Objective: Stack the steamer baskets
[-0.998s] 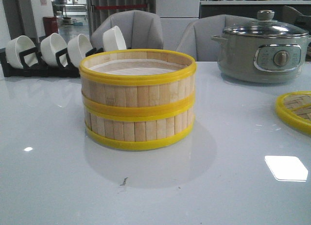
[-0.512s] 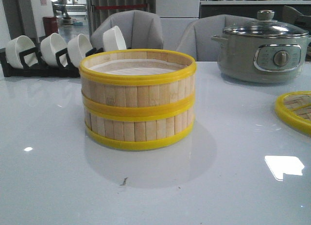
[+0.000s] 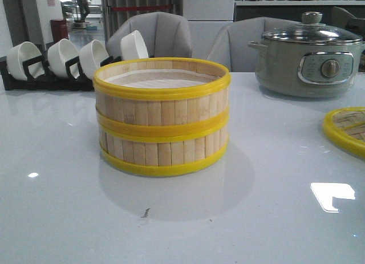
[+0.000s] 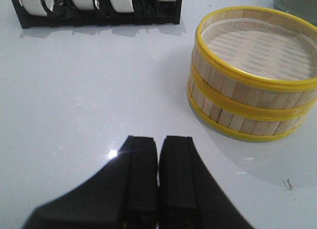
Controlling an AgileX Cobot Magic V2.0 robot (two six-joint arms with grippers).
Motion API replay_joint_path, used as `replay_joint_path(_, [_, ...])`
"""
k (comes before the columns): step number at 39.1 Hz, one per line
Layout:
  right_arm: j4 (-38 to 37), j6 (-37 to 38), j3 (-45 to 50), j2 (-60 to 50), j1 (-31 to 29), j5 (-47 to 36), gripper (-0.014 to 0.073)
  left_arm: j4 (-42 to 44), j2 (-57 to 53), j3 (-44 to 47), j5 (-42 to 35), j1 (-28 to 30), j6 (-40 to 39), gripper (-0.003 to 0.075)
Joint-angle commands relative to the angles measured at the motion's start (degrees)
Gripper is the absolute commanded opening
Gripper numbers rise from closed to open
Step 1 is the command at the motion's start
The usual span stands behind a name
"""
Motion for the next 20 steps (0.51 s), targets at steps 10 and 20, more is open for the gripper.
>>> replay_joint_path(10, [1.93,-0.31,-1.94,-2.61,-0.06,-2.62,0.0314,-0.65,0.24,-1.65,-5.10,-0.01,-0.72,0.0085])
replay_joint_path(20, [1.93,-0.31,-1.94,-2.61,-0.06,-2.98,0.0313,-0.65,0.24,-1.65,-5.10,-0.01,-0.72,0.0085])
